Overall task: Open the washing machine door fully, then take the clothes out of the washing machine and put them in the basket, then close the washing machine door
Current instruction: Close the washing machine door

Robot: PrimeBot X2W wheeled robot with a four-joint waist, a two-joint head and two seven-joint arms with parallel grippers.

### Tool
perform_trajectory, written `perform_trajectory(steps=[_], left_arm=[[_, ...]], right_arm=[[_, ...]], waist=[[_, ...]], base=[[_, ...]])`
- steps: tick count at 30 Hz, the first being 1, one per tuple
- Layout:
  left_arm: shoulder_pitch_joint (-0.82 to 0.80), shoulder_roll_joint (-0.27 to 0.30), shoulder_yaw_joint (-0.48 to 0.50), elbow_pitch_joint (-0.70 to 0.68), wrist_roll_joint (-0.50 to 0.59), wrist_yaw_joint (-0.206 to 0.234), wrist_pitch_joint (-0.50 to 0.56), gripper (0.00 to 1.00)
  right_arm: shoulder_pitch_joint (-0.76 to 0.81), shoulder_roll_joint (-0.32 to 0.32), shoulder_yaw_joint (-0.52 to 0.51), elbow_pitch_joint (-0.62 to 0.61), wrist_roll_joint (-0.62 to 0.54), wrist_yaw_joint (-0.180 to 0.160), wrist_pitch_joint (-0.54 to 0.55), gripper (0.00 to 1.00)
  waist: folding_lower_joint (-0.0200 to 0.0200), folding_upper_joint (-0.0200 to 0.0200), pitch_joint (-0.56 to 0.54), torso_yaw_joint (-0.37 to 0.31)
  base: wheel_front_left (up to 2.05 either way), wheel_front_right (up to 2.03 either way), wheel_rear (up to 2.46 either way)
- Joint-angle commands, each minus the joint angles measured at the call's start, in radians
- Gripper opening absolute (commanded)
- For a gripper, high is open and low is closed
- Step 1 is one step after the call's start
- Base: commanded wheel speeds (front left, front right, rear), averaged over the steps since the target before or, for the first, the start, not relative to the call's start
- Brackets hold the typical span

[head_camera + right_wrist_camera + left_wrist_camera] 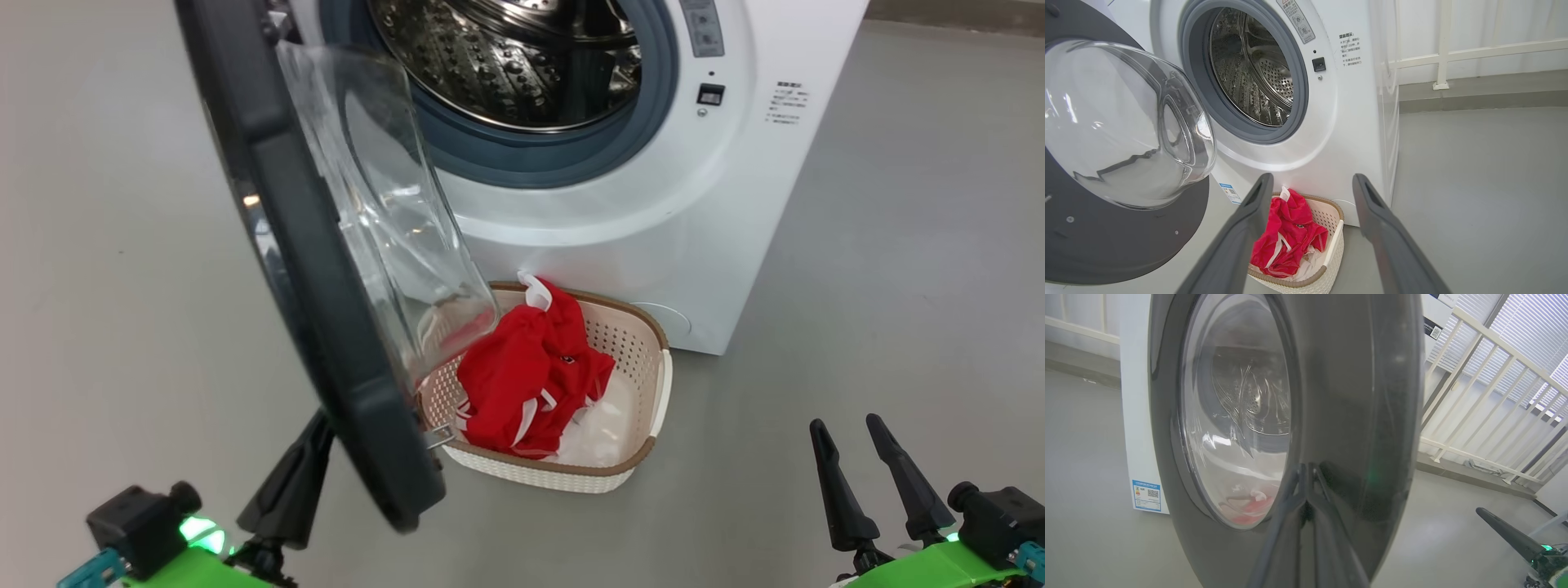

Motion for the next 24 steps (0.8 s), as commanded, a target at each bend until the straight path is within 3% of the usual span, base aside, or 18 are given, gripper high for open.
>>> perform_trajectory(steps=[1, 11, 24], left_arm=[[-0.057, 0.017, 0.019, -0.038, 0.005, -0.007, -0.009, 0.0], [-0.195, -0.04, -0.079, 0.005, 0.049, -0.007, -0.009, 0.0], [-0.408, -0.126, -0.08, 0.146, 0.098, -0.007, -0.009, 0.0]], right_arm=[[-0.037, -0.013, 0.02, -0.025, -0.009, 0.007, -0.006, 1.0], [-0.057, -0.004, 0.015, -0.031, -0.008, 0.007, -0.006, 1.0], [-0.106, 0.017, 0.009, -0.04, -0.006, 0.007, -0.006, 1.0]], waist=[[0.0, -0.0001, 0.008, -0.011], [0.0, -0.0001, 0.046, -0.075], [0.0, -0.0001, 0.136, -0.2]], base=[[0.0, 0.0, 0.0], [0.0, 0.0, 0.0], [0.0, 0.0, 0.0]])
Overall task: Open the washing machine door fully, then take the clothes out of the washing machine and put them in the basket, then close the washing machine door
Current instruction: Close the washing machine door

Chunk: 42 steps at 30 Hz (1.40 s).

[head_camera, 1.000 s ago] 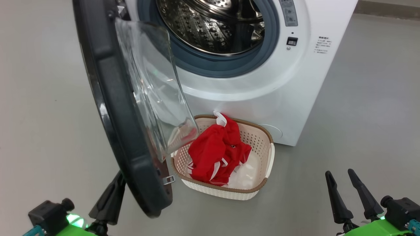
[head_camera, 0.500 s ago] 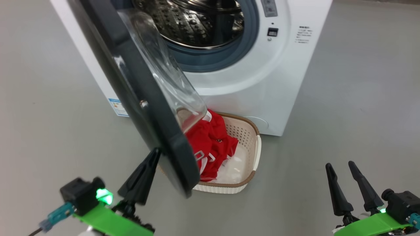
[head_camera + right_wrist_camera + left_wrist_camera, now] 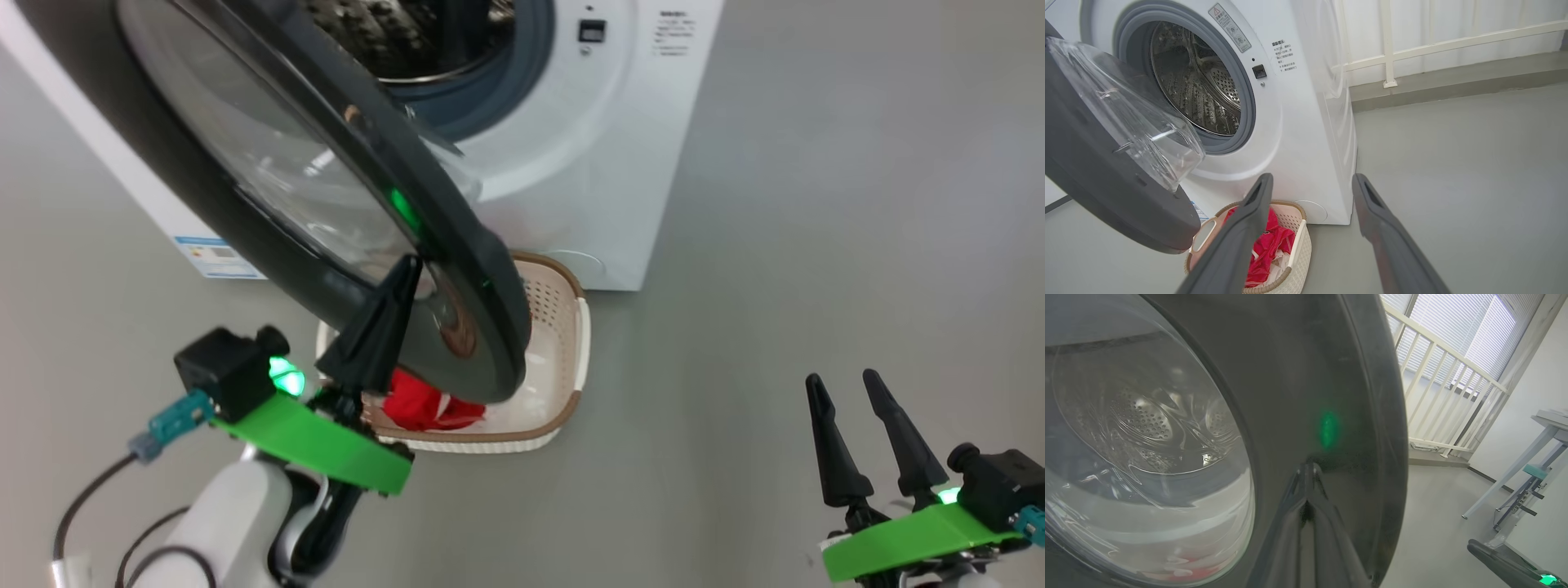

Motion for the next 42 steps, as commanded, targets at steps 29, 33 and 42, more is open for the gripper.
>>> perform_trajectory(steps=[29, 33, 42], left_arm=[[-0.409, -0.03, 0.153, 0.242, 0.055, -0.007, -0.008, 0.0], [-0.381, -0.03, 0.153, 0.252, 0.06, -0.007, -0.008, 0.0], [-0.256, -0.039, 0.184, 0.252, 0.071, -0.007, -0.008, 0.0]], right_arm=[[-0.129, 0.037, 0.005, -0.035, 0.002, 0.007, -0.006, 1.0], [-0.123, 0.04, -0.002, -0.031, -0.001, 0.007, -0.006, 1.0], [-0.097, 0.03, -0.011, -0.029, -0.007, 0.007, -0.006, 1.0]], waist=[[0.0, 0.0, 0.163, -0.2], [0.0, 0.0, 0.146, -0.195], [0.0, 0.0, 0.09, -0.161]], base=[[0.0, 0.0, 0.0], [0.0, 0.0, 0.0], [0.0, 0.0, 0.0]])
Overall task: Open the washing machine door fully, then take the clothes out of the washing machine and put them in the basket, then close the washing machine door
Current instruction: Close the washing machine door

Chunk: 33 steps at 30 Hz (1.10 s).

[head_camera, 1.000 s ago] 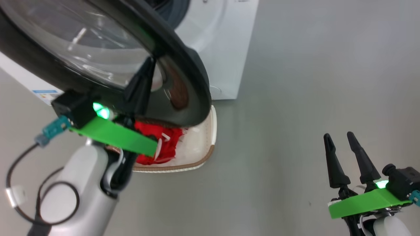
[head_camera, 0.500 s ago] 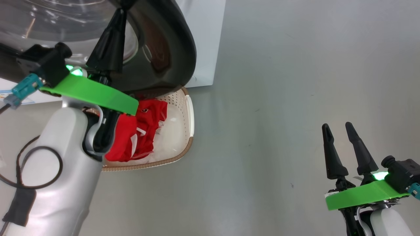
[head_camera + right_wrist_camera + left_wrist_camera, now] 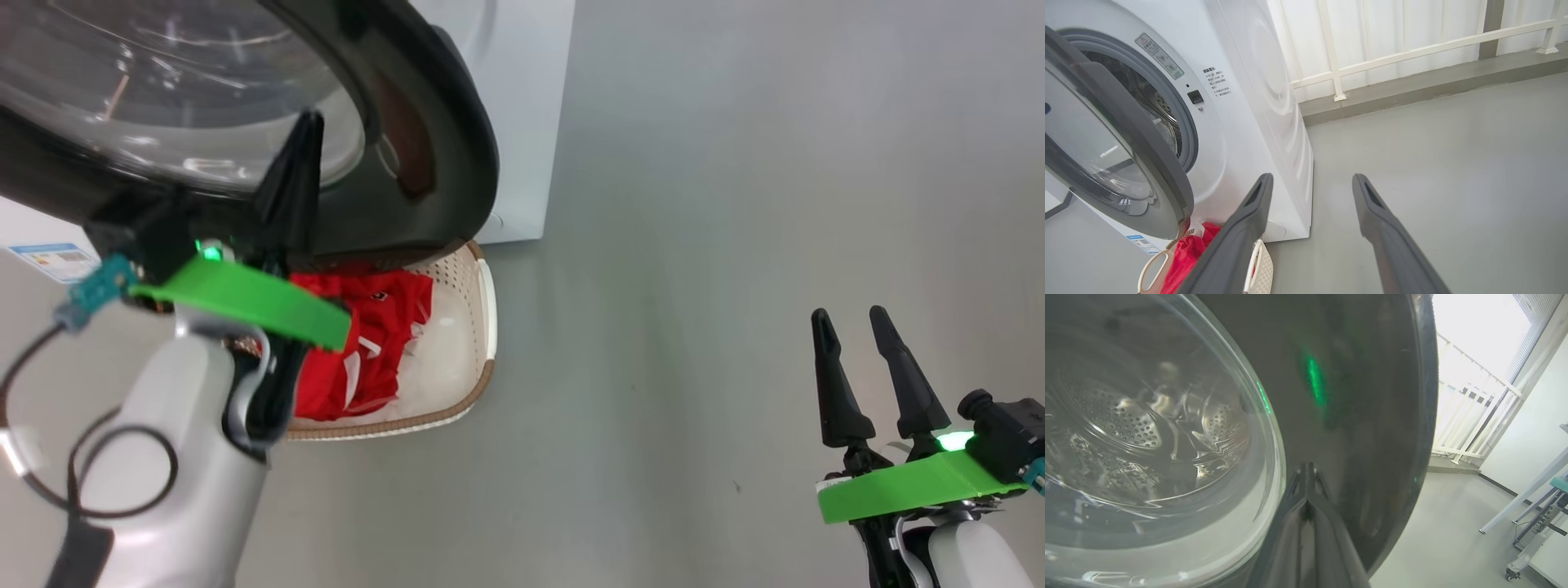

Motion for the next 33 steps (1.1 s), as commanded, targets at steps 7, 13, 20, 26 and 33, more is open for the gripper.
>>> perform_trajectory(steps=[7, 13, 20, 26, 33], left_arm=[[0.133, 0.006, 0.086, -0.046, 0.047, -0.006, -0.005, 0.0], [0.238, -0.012, 0.127, -0.066, 0.096, -0.006, -0.005, 0.0], [0.344, -0.02, 0.166, -0.074, 0.122, -0.006, -0.005, 0.31], [0.442, -0.014, 0.198, -0.091, 0.146, -0.006, -0.005, 0.45], [0.547, -0.007, 0.264, -0.119, 0.187, -0.006, -0.005, 0.77]], right_arm=[[0.043, -0.029, 0.02, -0.013, -0.013, 0.007, -0.006, 1.0], [0.071, -0.046, 0.022, -0.005, -0.015, 0.007, -0.006, 1.0], [0.104, -0.057, 0.019, 0.002, -0.015, 0.007, -0.006, 1.0], [0.143, -0.063, 0.013, 0.003, -0.015, 0.007, -0.006, 1.0], [0.186, -0.074, 0.004, 0.002, -0.012, 0.007, -0.006, 1.0]], waist=[[0.0, 0.0, -0.069, 0.046], [0.0, 0.0, -0.112, 0.073], [0.0, 0.0, -0.16, 0.093], [0.0, 0.0, -0.199, 0.106], [0.0, 0.0, -0.234, 0.109]], base=[[0.0, 0.0, 0.0], [0.0, 0.0, 0.0], [0.0, 0.0, 0.0], [0.0, 0.0, 0.0], [0.0, 0.0, 0.0]])
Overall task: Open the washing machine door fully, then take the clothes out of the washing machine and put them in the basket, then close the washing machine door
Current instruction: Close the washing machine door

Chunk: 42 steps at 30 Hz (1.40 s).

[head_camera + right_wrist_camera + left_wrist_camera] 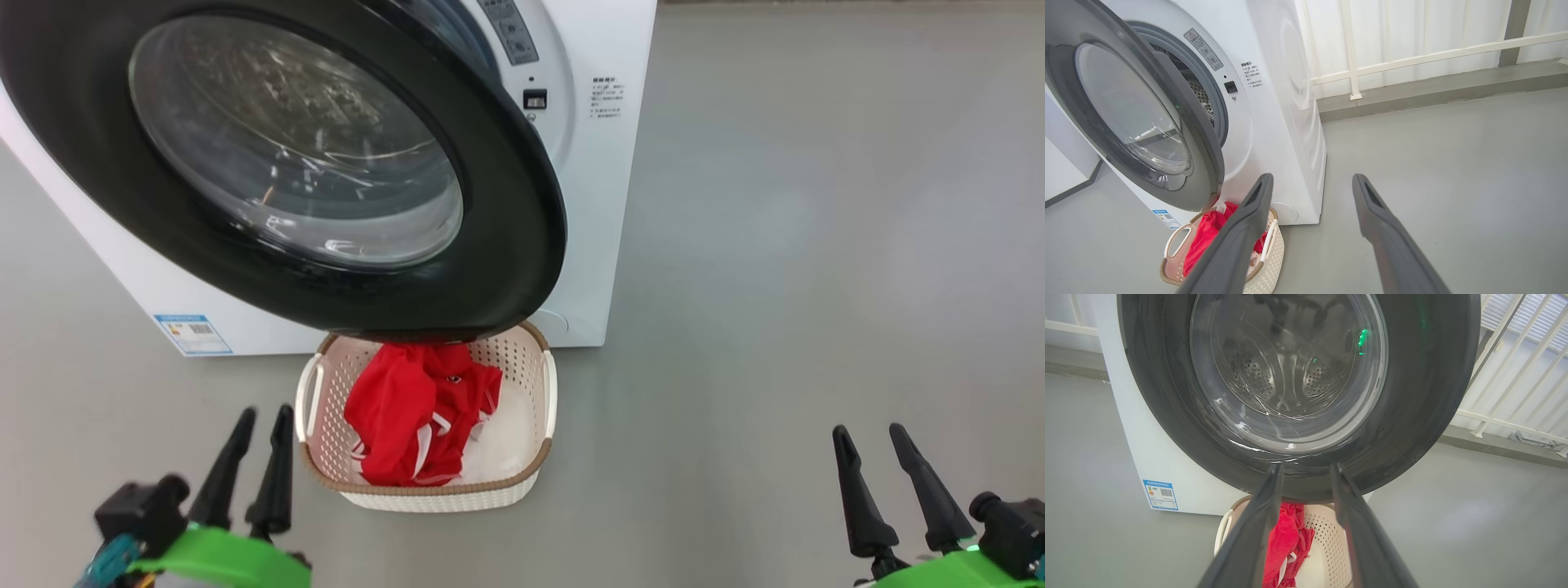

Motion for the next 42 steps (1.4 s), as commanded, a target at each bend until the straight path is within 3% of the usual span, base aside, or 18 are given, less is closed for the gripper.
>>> perform_trajectory(steps=[1, 6, 22, 42], left_arm=[[0.004, 0.026, 0.045, -0.031, 0.008, -0.006, -0.005, 0.8], [0.073, 0.029, 0.095, -0.05, 0.044, -0.006, -0.005, 1.0], [0.18, 0.008, 0.23, -0.126, 0.146, -0.006, -0.005, 1.0], [0.188, -0.032, 0.24, -0.137, 0.181, -0.006, -0.005, 1.0]], right_arm=[[-0.005, -0.022, 0.014, -0.023, -0.008, 0.007, -0.006, 1.0], [0.02, -0.025, 0.009, -0.025, -0.008, 0.007, -0.006, 1.0], [0.055, -0.03, -0.028, -0.043, -0.011, 0.007, -0.006, 1.0], [0.043, -0.02, -0.034, -0.045, -0.014, 0.007, -0.006, 1.0]], waist=[[0.0, 0.0, -0.012, 0.001], [0.0, 0.0, -0.03, -0.001], [0.0, 0.0, -0.034, 0.002], [0.0, 0.0, -0.02, 0.013]], base=[[0.0, 0.0, 0.0], [0.0, 0.0, 0.0], [0.0, 0.0, 0.0], [0.0, 0.0, 0.0]])
